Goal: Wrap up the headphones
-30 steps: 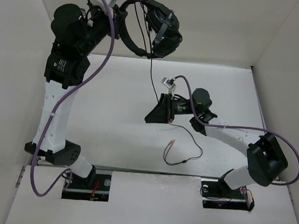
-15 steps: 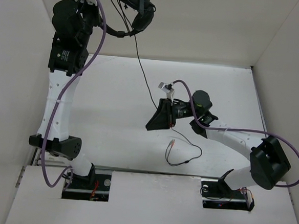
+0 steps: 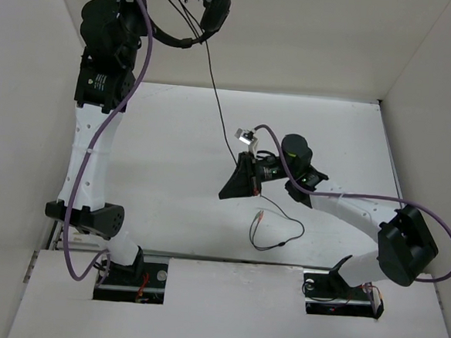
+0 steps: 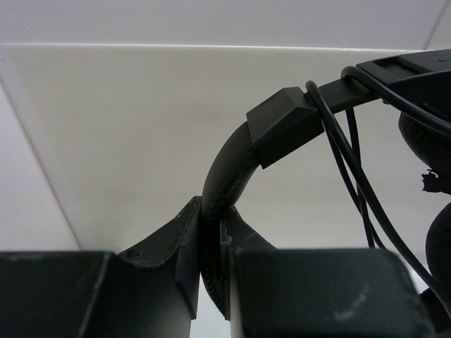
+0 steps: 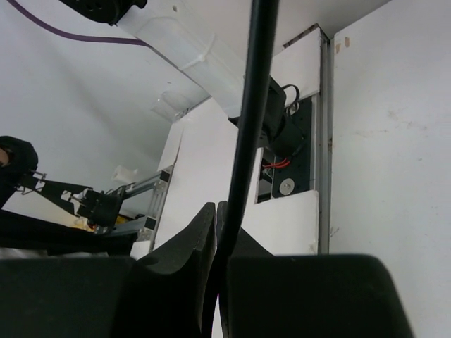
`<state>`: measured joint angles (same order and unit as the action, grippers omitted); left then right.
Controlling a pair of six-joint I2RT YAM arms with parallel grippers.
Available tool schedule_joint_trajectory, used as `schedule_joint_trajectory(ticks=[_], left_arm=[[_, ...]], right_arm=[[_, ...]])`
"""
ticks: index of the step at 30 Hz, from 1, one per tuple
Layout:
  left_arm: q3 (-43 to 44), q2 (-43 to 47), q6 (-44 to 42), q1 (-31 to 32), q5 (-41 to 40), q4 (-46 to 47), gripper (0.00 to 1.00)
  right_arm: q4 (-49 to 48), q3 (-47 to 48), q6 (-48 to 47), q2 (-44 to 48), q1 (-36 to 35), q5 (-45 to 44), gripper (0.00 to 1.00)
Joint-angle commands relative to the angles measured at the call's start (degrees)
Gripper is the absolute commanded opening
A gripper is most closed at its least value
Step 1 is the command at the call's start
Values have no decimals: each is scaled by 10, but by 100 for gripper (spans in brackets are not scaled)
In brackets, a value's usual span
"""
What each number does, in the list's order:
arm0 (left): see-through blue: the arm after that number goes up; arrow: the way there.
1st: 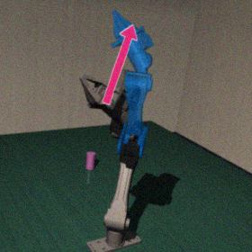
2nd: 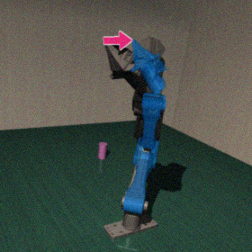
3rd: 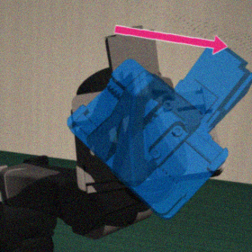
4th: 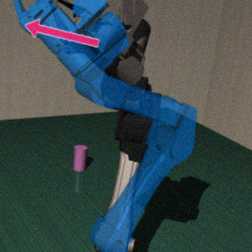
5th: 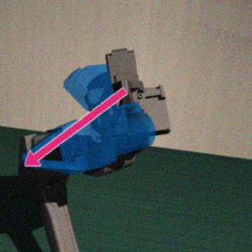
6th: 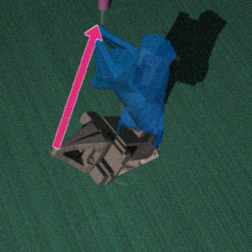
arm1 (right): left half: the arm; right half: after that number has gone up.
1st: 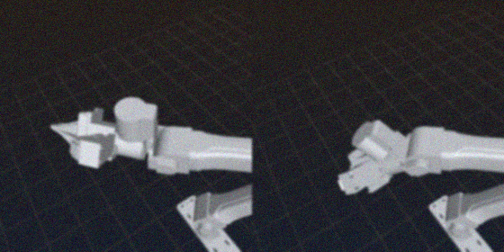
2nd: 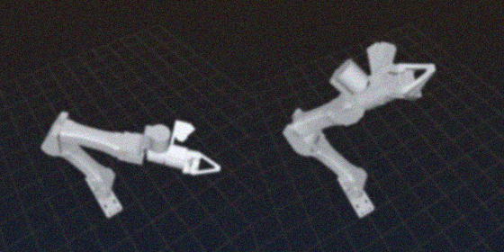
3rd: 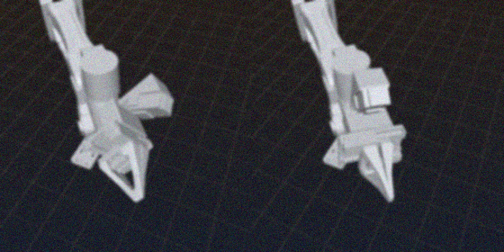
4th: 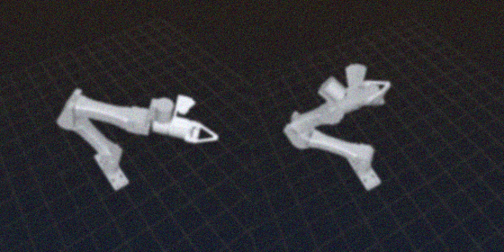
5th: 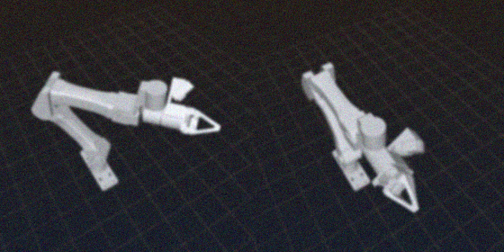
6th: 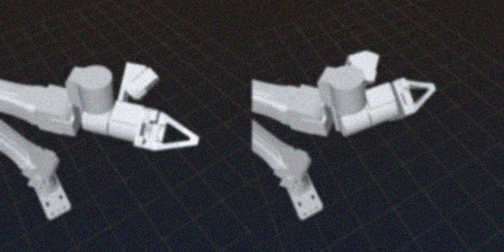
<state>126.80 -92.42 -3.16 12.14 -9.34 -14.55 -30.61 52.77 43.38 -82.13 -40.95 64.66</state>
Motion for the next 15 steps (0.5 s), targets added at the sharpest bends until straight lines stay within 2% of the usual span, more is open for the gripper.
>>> schedule_joint_trajectory(ticks=[1,5,8,11,15], left_arm=[[44,9,59,-4,-5,46,0],[44,9,75,-18,-3,41,0],[49,9,124,-37,14,21,0],[46,9,108,-38,6,23,0],[47,-3,72,-51,-51,54,0]], right_arm=[[35,31,-50,0,-8,-10,9],[65,38,-73,-4,-9,-16,9],[88,44,-90,-9,-9,-25,9],[87,47,-91,-8,-9,-19,8],[95,46,-94,5,-9,-15,7]])
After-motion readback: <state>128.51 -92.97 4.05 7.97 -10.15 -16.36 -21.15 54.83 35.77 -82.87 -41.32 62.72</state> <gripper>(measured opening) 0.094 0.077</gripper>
